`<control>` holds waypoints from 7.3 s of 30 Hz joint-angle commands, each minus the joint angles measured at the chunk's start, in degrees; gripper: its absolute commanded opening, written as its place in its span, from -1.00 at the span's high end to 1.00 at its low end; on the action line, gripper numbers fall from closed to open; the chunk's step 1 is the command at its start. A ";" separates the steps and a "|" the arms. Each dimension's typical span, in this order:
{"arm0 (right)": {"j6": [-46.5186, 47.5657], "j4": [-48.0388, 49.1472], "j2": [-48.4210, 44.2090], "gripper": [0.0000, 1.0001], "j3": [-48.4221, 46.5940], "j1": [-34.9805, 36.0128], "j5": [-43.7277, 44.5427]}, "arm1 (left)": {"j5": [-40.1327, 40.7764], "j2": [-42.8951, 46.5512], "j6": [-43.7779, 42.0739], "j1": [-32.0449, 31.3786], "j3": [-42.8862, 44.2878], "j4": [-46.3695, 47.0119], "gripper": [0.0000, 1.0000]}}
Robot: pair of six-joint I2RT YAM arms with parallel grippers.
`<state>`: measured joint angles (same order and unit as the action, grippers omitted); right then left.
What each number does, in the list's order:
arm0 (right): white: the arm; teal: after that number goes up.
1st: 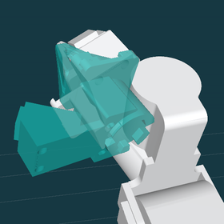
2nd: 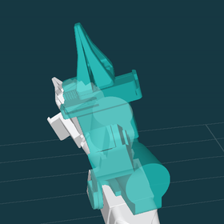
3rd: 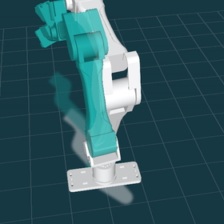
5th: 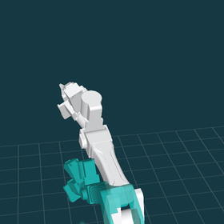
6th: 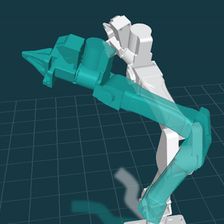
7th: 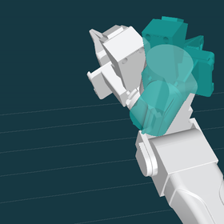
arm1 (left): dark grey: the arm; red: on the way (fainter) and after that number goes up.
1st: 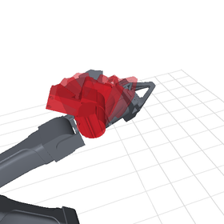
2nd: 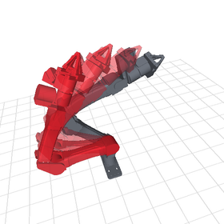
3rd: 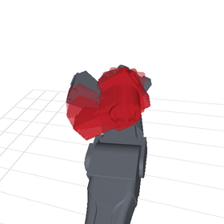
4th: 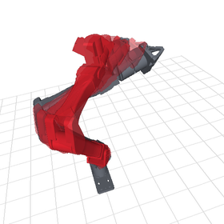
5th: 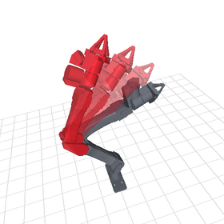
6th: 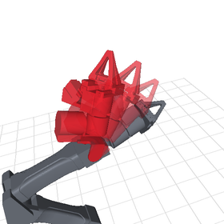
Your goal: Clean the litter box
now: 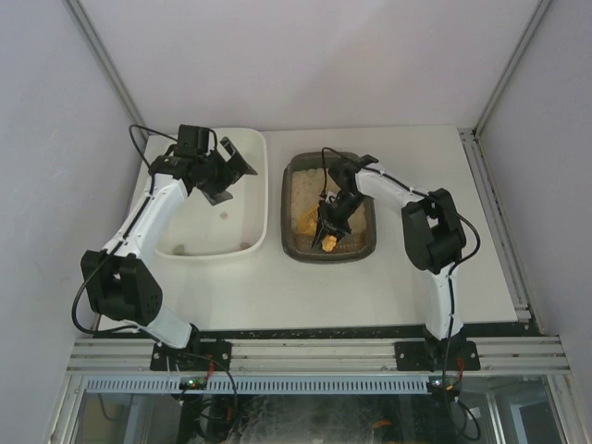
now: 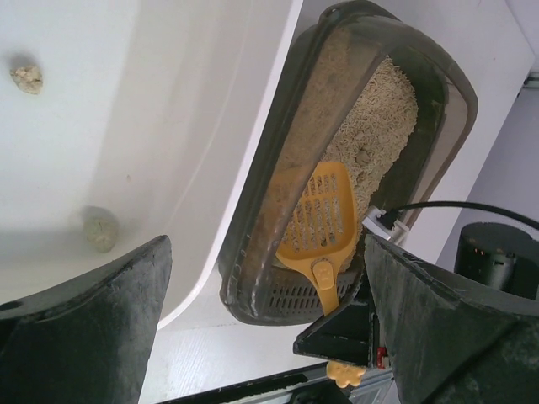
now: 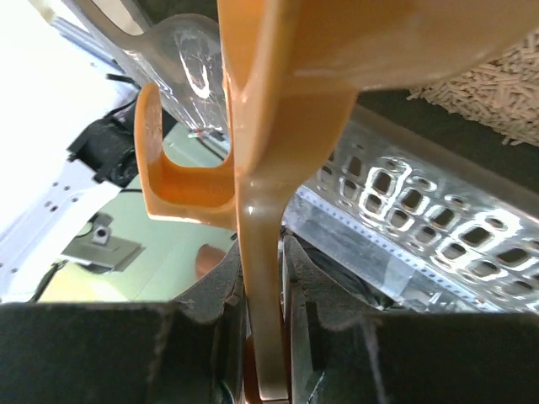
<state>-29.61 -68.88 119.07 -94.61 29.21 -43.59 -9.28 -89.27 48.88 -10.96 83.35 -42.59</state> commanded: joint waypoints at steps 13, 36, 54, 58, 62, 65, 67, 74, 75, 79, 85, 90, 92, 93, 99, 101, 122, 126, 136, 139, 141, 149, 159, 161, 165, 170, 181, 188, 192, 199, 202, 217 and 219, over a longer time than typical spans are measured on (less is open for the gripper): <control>-4.34 11.62 12.26 1.00 -12.11 -1.60 -19.76 | -2.26 4.77 -0.98 0.71 -4.12 5.34 -0.99; 6.68 1.67 4.55 1.00 -10.57 -0.71 1.76 | 3.27 -12.49 -1.46 -4.95 6.53 16.36 -0.99; 9.46 -0.32 8.01 1.00 -14.98 2.23 6.85 | -1.67 -24.49 -9.16 -7.93 13.42 23.08 -0.99; 9.73 -0.38 8.81 1.00 -16.20 1.58 5.02 | -2.97 -26.12 -8.84 -8.09 13.06 23.43 -0.99; 9.91 -0.43 10.73 1.00 -19.19 1.92 1.28 | -3.94 -26.18 -8.18 -8.03 10.76 24.37 -0.99; 10.14 -0.53 12.48 1.00 -20.75 2.57 -0.70 | -4.66 -25.71 -7.47 -8.02 9.00 25.23 -0.99; 10.39 -0.11 13.20 1.00 -20.58 2.91 -2.79 | -4.86 -25.56 -7.02 -8.05 8.41 25.55 -0.99; 12.12 0.54 12.06 1.00 -17.70 4.25 -1.73 | -4.18 -25.12 -6.52 -8.04 7.41 26.54 -0.99; 12.38 0.80 11.42 1.00 -16.73 4.41 -1.79 | -3.76 -25.01 -6.51 -7.99 7.25 26.75 -0.99; 12.75 2.93 9.98 1.00 -14.00 5.25 -4.88 | -2.58 -24.18 -5.36 -7.98 6.44 27.65 -0.99; 11.00 9.14 11.30 1.00 -13.38 5.29 -17.09 | -3.06 -23.08 -1.65 -7.85 5.24 29.63 -0.99; 1.31 22.85 10.32 1.00 -7.11 1.12 -23.85 | -3.38 -22.33 0.18 -7.84 4.62 30.65 -0.99; -5.59 32.78 8.92 1.00 -2.40 -0.66 -26.48 | -3.42 -22.10 0.53 -7.76 4.22 30.89 -1.00; -9.18 37.95 8.09 1.00 -0.23 -1.45 -27.14 | -3.46 -22.01 0.63 -7.84 4.06 30.94 -0.99; -8.83 38.52 5.10 1.00 2.40 -4.15 -23.88 | -3.49 -21.03 -0.05 -7.80 3.41 30.82 -0.99; -6.07 34.82 3.91 1.00 2.32 -4.62 -21.44 | -3.40 -20.41 -0.40 -7.65 3.12 30.81 -0.99; 2.30 29.62 -9.47 1.00 12.00 -5.83 -9.91 | 2.61 -10.55 -13.12 -7.45 7.85 20.42 -0.99; -0.47 39.02 -13.38 1.00 17.44 -5.34 -10.04 | 4.03 -5.53 -16.21 -6.87 5.32 18.30 -0.99; -10.18 71.60 -21.80 1.00 33.02 -5.41 -10.28 | 7.12 11.56 -24.94 -7.01 0.29 9.06 -0.99; -11.47 77.42 -23.50 1.00 35.71 -5.50 -10.02 | 9.16 17.36 -27.41 -7.02 -1.62 7.80 -0.99; -12.10 82.13 -24.49 1.00 38.14 -5.58 -9.93 | 10.66 21.03 -29.07 -6.98 -3.13 7.08 -0.99; -18.74 105.31 -26.22 1.00 47.57 -7.17 -10.42 | 19.53 34.41 -37.99 -7.05 -18.65 9.99 -0.99; -24.25 110.77 -21.86 1.00 44.75 -6.60 -15.18 | 19.93 38.88 -38.85 -3.20 -29.24 11.48 -0.99; -28.39 114.93 -21.08 1.00 45.29 -7.84 -16.27 | 17.68 38.68 -37.71 -1.22 -29.34 10.62 -0.99; -40.43 127.63 -17.86 1.00 46.53 -9.65 -16.99 | 18.45 37.98 -37.73 0.30 -29.02 9.52 -0.99; -37.90 122.42 -18.37 1.00 45.08 -7.18 -18.15 | 23.38 37.77 -39.89 1.46 -26.07 8.76 -0.99; -37.96 115.75 -16.98 1.00 40.61 -6.44 -20.65 | 15.59 39.02 -43.00 10.67 -23.91 7.42 -0.99; -35.59 112.75 -18.03 1.00 40.55 -2.59 -21.44 | 2.02 36.22 -45.79 12.42 -21.91 3.12 -0.99; -30.49 103.91 -19.50 1.00 39.09 -0.40 -16.85 | -0.98 32.87 -46.75 14.95 -14.96 -1.52 -0.99; -7.31 64.78 -17.84 1.00 19.10 9.11 -2.05 | -17.49 22.83 -47.44 24.86 -3.28 -12.25 -0.99; 1.44 50.09 -15.04 1.00 9.07 13.81 9.91 | -15.94 20.60 -45.13 28.82 0.30 -13.01 -0.99; 20.18 13.20 5.17 1.00 -25.60 33.00 67.64 | 1.37 11.30 -39.70 33.58 11.44 -19.36 -0.99; 23.65 13.96 6.35 1.00 -25.66 35.38 75.39 | 0.78 12.61 -39.10 33.62 8.86 -17.56 -0.99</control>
<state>-15.22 -50.35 124.62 -116.42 59.88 8.51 -8.84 -80.53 8.14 22.31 94.96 -63.20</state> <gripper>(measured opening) 0.168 0.996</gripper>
